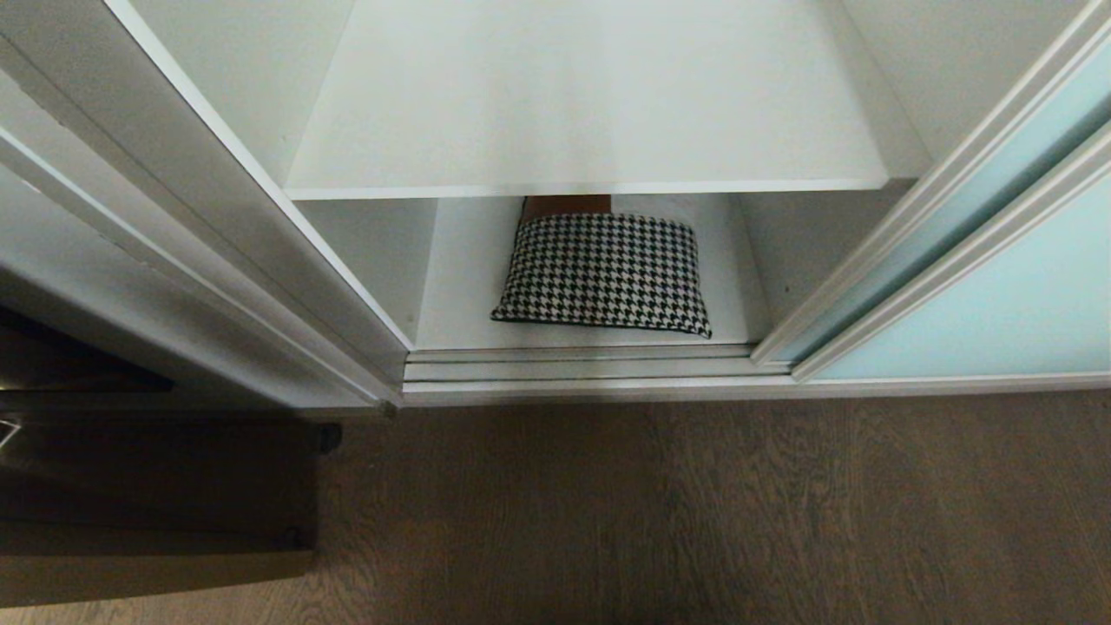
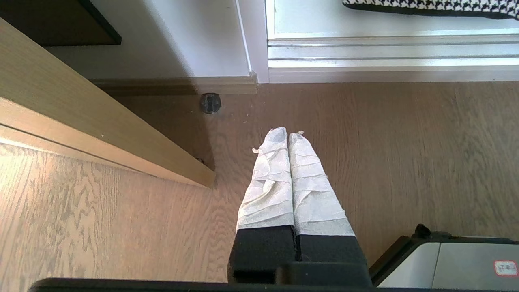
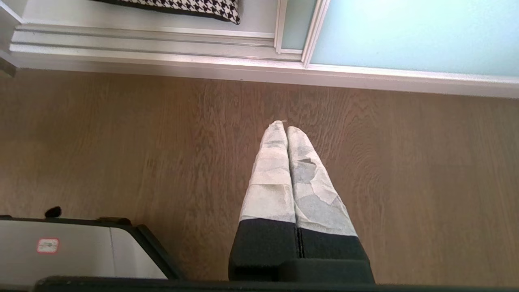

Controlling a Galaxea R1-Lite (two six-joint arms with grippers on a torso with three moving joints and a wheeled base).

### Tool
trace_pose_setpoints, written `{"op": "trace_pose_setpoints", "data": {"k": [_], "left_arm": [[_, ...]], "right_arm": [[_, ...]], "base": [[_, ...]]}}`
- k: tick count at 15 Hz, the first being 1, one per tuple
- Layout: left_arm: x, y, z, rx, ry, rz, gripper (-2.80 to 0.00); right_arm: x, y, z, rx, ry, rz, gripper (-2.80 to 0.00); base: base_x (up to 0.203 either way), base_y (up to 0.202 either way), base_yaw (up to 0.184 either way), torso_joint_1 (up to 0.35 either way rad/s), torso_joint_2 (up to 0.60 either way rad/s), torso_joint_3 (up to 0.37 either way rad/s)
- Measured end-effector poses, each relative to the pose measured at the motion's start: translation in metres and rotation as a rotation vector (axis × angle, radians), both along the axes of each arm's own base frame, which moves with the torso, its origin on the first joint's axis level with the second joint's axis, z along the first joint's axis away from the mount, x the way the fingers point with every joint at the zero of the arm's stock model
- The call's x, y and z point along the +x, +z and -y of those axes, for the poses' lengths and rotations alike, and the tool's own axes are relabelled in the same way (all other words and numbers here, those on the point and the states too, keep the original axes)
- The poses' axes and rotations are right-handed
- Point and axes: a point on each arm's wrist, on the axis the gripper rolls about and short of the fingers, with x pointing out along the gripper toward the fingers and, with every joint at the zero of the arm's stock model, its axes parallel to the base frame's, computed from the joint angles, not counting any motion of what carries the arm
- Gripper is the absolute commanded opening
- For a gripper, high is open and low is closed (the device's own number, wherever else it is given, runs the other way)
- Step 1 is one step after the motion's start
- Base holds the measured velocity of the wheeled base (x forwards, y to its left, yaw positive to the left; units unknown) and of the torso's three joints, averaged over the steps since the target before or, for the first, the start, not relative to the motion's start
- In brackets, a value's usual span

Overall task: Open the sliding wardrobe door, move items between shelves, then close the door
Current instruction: Close the door

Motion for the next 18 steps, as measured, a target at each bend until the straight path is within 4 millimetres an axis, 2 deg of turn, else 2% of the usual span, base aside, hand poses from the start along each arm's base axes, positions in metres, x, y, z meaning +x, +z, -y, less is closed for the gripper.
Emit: {"op": "trace_pose_setpoints", "data": {"k": [4,6,10,14,16,18], "left_arm": [[0.000,0.000,0.000,-0.001,0.000,0.001,-2.80],[0.000,0.000,0.000,0.000,0.000,0.001,-2.80],[0.000,0.000,0.000,0.000,0.000,0.001,-2.80],[0.000,0.000,0.000,-0.001,0.001,0.001,-2.80],[0.000,0.000,0.000,0.000,0.001,0.001,-2.80],[0.000,0.000,0.000,0.000,0.001,0.001,-2.80]], "right_arm": [[-0.001,0.001,0.000,-0.006,-0.010,-0.015,-2.80],[-0.006,0.018,0.000,-0.007,-0.001,-0.008,-2.80],[-0.013,0.094,0.000,0.009,-0.002,0.061,-2.80],[-0.002,0.174,0.002,0.050,-0.093,0.115,-2.80],[0.007,0.203,0.005,0.098,-0.166,0.128,-2.80],[0.021,0.221,0.007,0.138,-0.247,0.116,-2.80]], "base": [[0.000,0.000,0.000,0.000,0.00,0.000],[0.000,0.000,0.000,0.000,0.00,0.000],[0.000,0.000,0.000,0.000,0.00,0.000],[0.000,0.000,0.000,0.000,0.00,0.000],[0.000,0.000,0.000,0.000,0.00,0.000],[0.000,0.000,0.000,0.000,0.00,0.000]]}}
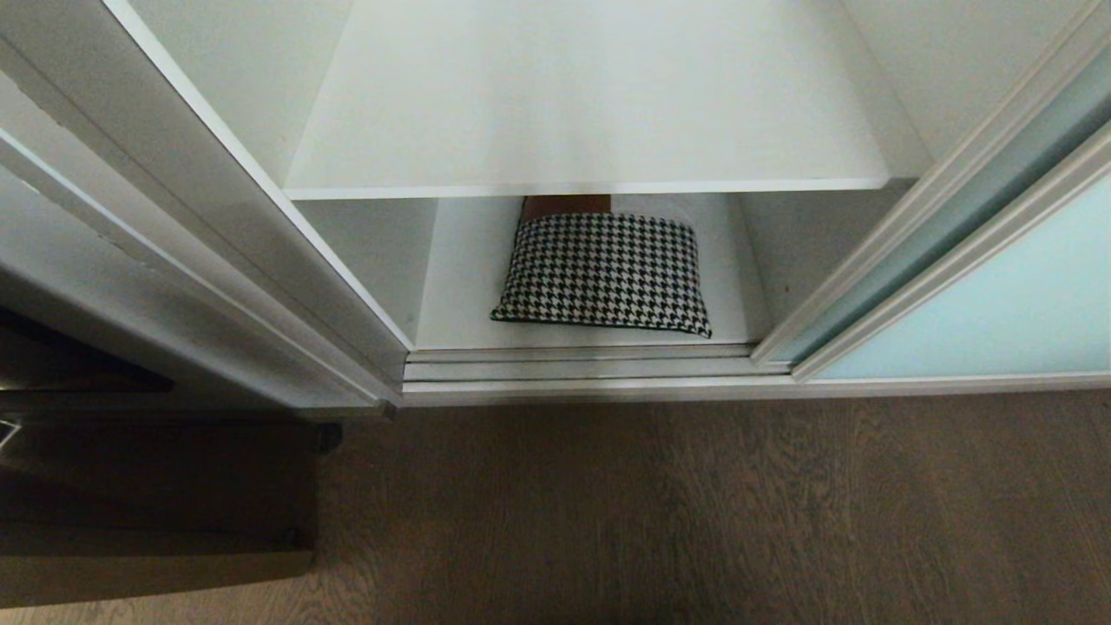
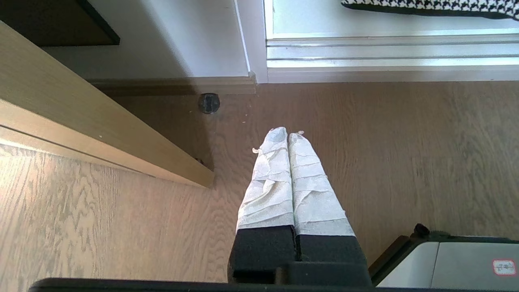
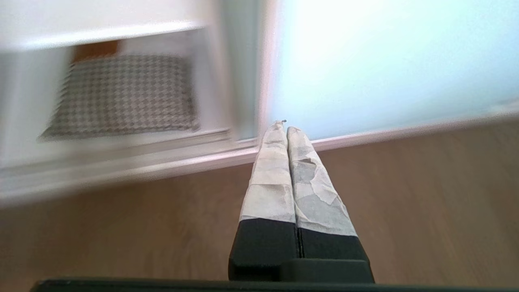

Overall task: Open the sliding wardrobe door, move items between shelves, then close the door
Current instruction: Close the door

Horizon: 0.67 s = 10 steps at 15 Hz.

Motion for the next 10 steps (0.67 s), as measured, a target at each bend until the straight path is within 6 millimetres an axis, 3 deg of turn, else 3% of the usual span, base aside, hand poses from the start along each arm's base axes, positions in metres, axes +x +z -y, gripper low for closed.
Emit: {"op": "trace_pose_setpoints", "data": {"k": [4,10], "left_arm": [[0.000,0.000,0.000,0.000,0.000,0.000,-2.80],[0.000,0.000,0.000,0.000,0.000,0.000,-2.80]], "right_arm": [[0.025,0.026,0.001,0.054,-0.097,-0.016,-2.80],[0.043,0.027,0.003,0.145,0.032,-0.166,-2.80]], "base": [[0.000,0.000,0.000,0.000,0.00,0.000],[0.000,0.000,0.000,0.000,0.00,0.000]]}}
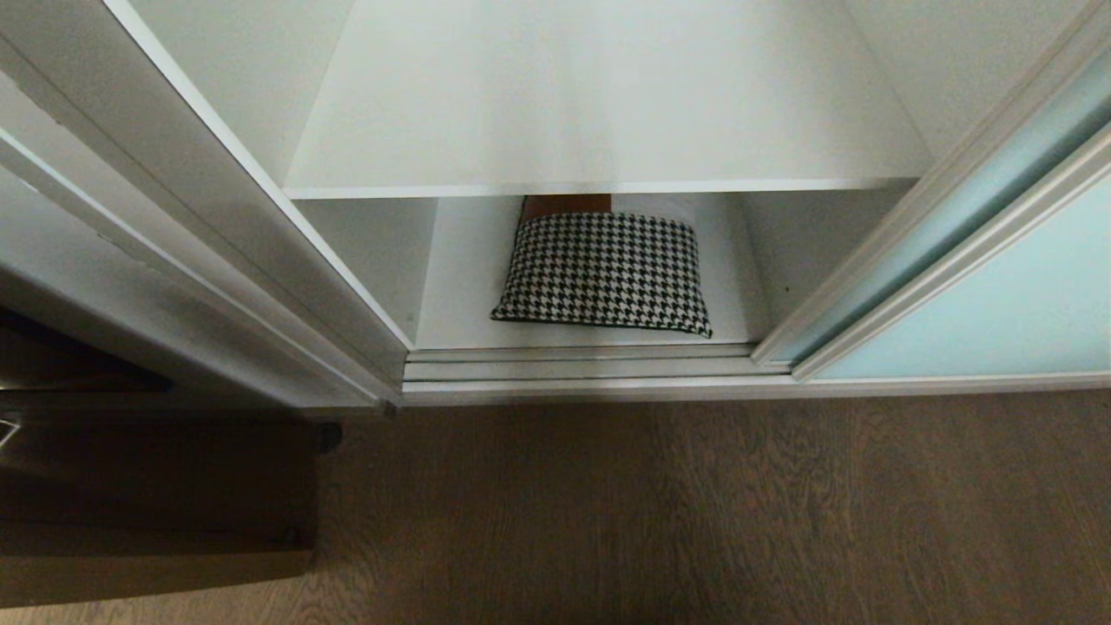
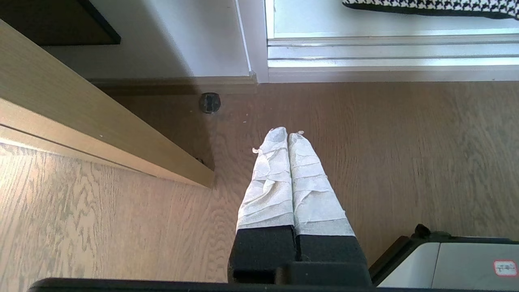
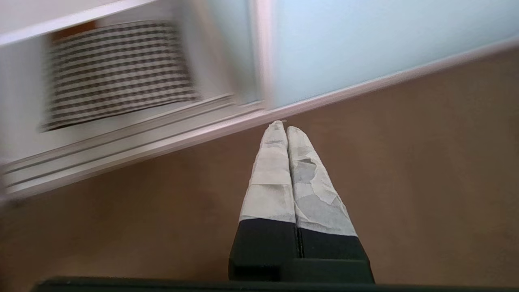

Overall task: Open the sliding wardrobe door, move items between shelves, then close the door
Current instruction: Close the door

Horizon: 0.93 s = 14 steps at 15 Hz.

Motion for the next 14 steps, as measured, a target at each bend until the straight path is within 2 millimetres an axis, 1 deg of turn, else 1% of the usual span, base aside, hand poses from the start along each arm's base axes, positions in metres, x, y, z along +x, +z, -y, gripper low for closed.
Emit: {"op": "trace_pose_setpoints", "data": {"k": [3,6,8,10,14], "left_arm": [[0.000,0.000,0.000,0.000,0.000,0.000,-2.80],[0.000,0.000,0.000,0.000,0.000,0.000,-2.80],[0.000,0.000,0.000,0.000,0.000,0.000,-2.80],[0.000,0.000,0.000,0.000,0.000,0.000,-2.80],[0.000,0.000,0.000,0.000,0.000,0.000,-2.80]], "right_arm": [[0.021,0.006,0.012,0.055,0.095,0.037,-2.80],[0.043,0.006,0.034,0.069,0.210,0.072,-2.80],[0.056,0.006,0.051,0.060,0.237,0.097,-2.80],[0.065,0.008,0.065,0.076,0.279,0.115,-2.80],[0.075,0.010,0.086,0.208,0.347,0.117,-2.80]], "base": [[0.000,0.000,0.000,0.000,0.00,0.000],[0.000,0.000,0.000,0.000,0.00,0.000],[0.000,0.000,0.000,0.000,0.00,0.000],[0.000,0.000,0.000,0.000,0.00,0.000],[0.000,0.000,0.000,0.000,0.00,0.000]]}}
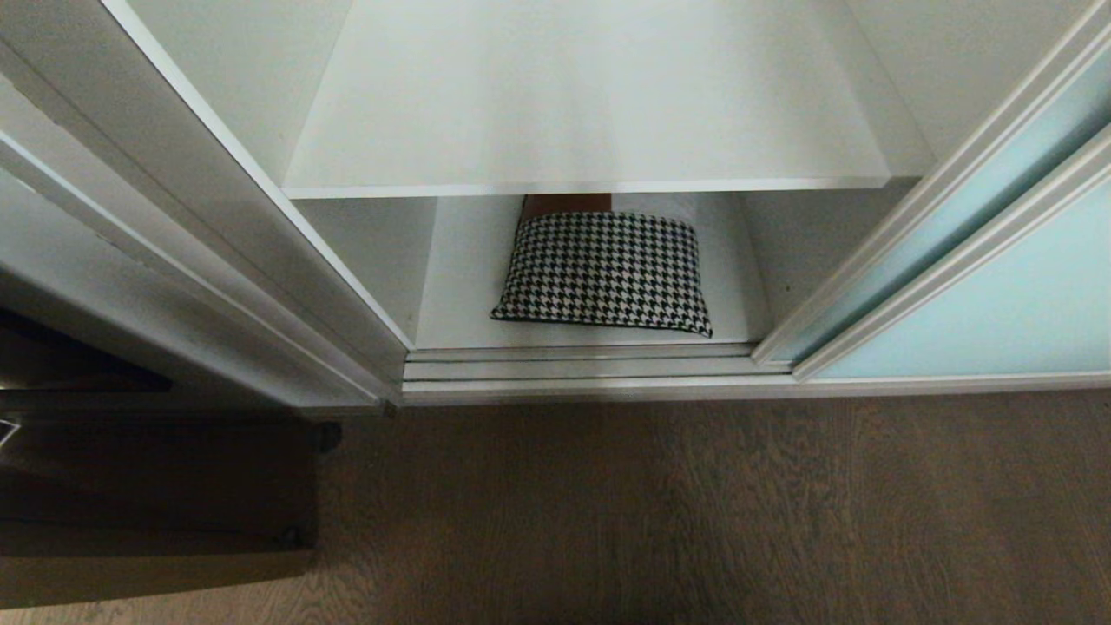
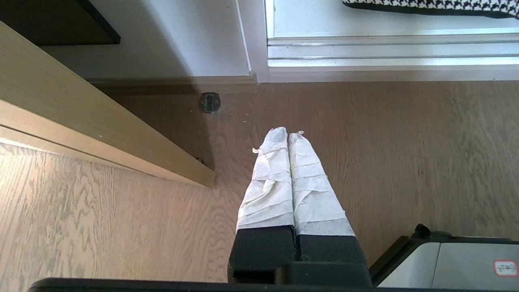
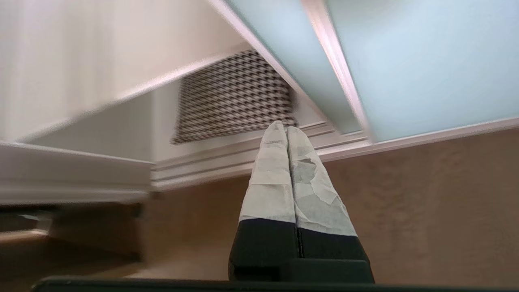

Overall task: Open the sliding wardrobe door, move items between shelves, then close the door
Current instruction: Close the door

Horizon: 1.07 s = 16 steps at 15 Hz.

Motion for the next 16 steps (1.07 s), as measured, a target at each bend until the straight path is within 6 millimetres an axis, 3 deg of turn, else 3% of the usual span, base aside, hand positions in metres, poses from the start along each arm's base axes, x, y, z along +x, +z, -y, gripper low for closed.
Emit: {"op": "trace_pose_setpoints", "data": {"k": [8,16], "left_arm": [[0.000,0.000,0.000,0.000,0.000,0.000,-2.80],[0.000,0.000,0.000,0.000,0.000,0.000,-2.80]], "right_arm": [[0.038,0.007,0.033,0.220,0.030,-0.057,-2.80],[0.074,0.013,0.046,0.232,0.095,-0.070,-2.80]], "base": [[0.000,0.000,0.000,0.000,0.00,0.000],[0.000,0.000,0.000,0.000,0.00,0.000]]}}
